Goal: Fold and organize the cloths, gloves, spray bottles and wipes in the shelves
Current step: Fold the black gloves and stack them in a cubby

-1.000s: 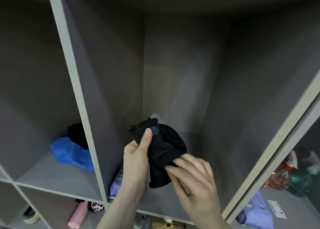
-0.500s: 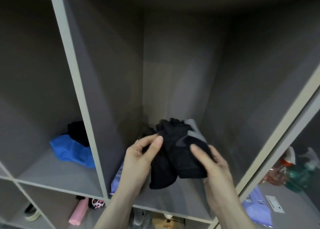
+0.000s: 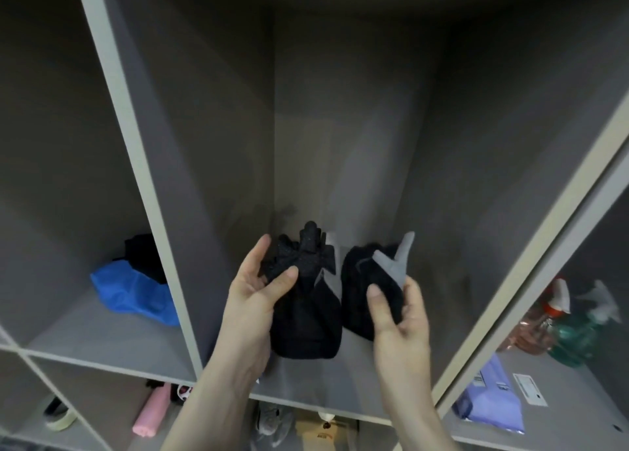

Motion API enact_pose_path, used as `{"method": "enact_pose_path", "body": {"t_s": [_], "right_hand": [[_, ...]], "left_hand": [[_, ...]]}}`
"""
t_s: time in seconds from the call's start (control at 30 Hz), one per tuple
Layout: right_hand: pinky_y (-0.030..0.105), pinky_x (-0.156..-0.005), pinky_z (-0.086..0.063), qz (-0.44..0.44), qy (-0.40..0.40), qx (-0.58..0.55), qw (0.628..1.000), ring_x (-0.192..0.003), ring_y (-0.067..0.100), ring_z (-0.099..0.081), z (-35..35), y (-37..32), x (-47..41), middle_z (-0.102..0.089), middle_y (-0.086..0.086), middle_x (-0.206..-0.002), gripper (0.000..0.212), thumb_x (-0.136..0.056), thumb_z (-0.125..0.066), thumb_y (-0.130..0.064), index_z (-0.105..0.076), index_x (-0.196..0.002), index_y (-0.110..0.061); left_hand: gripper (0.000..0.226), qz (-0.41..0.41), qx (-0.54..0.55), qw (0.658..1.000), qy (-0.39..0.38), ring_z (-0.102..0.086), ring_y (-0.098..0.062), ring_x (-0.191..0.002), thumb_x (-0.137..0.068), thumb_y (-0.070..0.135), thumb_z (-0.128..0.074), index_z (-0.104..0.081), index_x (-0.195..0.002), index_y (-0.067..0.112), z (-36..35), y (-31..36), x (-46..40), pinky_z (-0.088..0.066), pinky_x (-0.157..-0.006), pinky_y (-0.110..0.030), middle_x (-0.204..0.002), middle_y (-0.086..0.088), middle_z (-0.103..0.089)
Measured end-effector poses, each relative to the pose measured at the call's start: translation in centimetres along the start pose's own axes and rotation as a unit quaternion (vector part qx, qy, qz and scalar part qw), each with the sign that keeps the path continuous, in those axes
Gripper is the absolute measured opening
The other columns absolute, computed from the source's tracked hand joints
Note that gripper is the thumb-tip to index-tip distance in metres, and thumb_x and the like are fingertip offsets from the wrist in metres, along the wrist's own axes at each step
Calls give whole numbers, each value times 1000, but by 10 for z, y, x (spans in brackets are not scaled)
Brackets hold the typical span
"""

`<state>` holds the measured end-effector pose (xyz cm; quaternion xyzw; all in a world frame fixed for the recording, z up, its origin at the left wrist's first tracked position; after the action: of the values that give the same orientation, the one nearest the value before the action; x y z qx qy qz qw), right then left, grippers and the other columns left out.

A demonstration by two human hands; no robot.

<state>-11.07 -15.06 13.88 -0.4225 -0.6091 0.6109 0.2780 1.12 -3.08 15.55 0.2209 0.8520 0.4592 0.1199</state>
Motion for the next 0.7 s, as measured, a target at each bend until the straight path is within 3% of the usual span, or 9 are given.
{"method": "enact_pose_path", "body": {"t_s": [0.03, 0.1, 0.2, 0.27, 0.37, 0.47, 0.53, 0.6, 0.7], "right_hand": [[33, -102, -46, -3, -16, 17, 1000, -115, 8, -60, -6, 2, 6, -66, -4, -122, 38, -91, -58, -27, -54, -129, -22], [26, -102, -46, -2, -52, 9, 999, -116, 2, -59, -18, 1, 15, -67, -11, -121, 41, -91, -56, -27, -55, -132, -22], [23, -97, -48, -21, -75, -23, 997, -109, -3, -61, -24, -2, 17, -69, -17, -113, 31, -96, -52, -22, -60, -124, -28], [19, -96, -48, -29, -81, -22, 996, -106, -6, -62, -22, -3, 12, -70, -20, -110, 29, -97, -51, -20, -61, -123, -30], [17, -101, -43, 8, -66, 41, 997, -113, -9, -55, -14, 0, 5, -65, -19, -120, 37, -98, -49, -13, -57, -130, -31], [2, -102, -29, 135, -51, 155, 977, -125, -12, -42, -12, -7, 2, -49, -25, -134, 54, -95, -43, -2, -47, -134, -38], [9, -108, -25, 230, -85, 273, 930, -134, -4, -34, -26, -9, 9, -41, -20, -144, 66, -80, -38, -4, -44, -140, -31], [23, -105, -30, 290, -106, 384, 870, -136, 7, -33, -41, -1, 15, -43, -8, -148, 71, -71, -35, -13, -49, -140, -20], [33, -95, -35, 290, -120, 435, 844, -134, 13, -39, -47, 1, 17, -48, -3, -145, 66, -72, -35, -14, -51, -137, -17]], "left_hand": [[67, 20, 22, 999, 23, -71, -15, -89, -86, -8, -56, -37, -145, 17, 0, -5, 0, -59, -69, -26, -108, -1, -71], [59, 81, 61, 993, 58, -70, -21, -90, -86, -1, -60, -43, -141, 9, 0, -15, 4, -58, -73, -34, -114, -8, -66], [24, 229, 100, 968, 21, -73, -29, -78, -88, 15, -58, -74, -98, 1, -10, -31, 17, -55, -70, -39, -97, -17, -74], [32, 274, 118, 955, -13, -73, -30, -74, -90, 23, -53, -77, -86, 2, -14, -35, 24, -52, -69, -43, -93, -18, -74], [36, 283, 136, 949, -4, -70, -33, -85, -90, 28, -53, -74, -97, 0, -12, -37, 25, -50, -84, -48, -103, -16, -72], [33, 276, 164, 946, 42, -63, -27, -79, -92, 29, -51, -72, -89, 4, -11, -39, 19, -46, -90, -42, -87, -12, -68], [36, 260, 203, 944, 34, -64, -24, -90, -94, 31, -48, -70, -105, 4, -21, -43, 16, -45, -95, -37, -97, -9, -69], [42, 235, 220, 946, 31, -64, -23, -106, -94, 33, -49, -65, -120, 5, -28, -52, 14, -41, -104, -35, -113, -11, -69], [45, 212, 215, 953, 35, -62, -24, -115, -94, 39, -49, -65, -120, 7, -27, -60, 12, -38, -109, -36, -117, -11, -69]]}}
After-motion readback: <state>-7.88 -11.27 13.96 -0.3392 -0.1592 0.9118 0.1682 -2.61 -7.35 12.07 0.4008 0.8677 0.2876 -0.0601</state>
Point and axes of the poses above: each hand's wrist, its own x-axis away from the middle knuckle, its own z-axis out of the back of the hand, y = z × x, the point moved 6 cm from there along -x, towards the middle knuckle
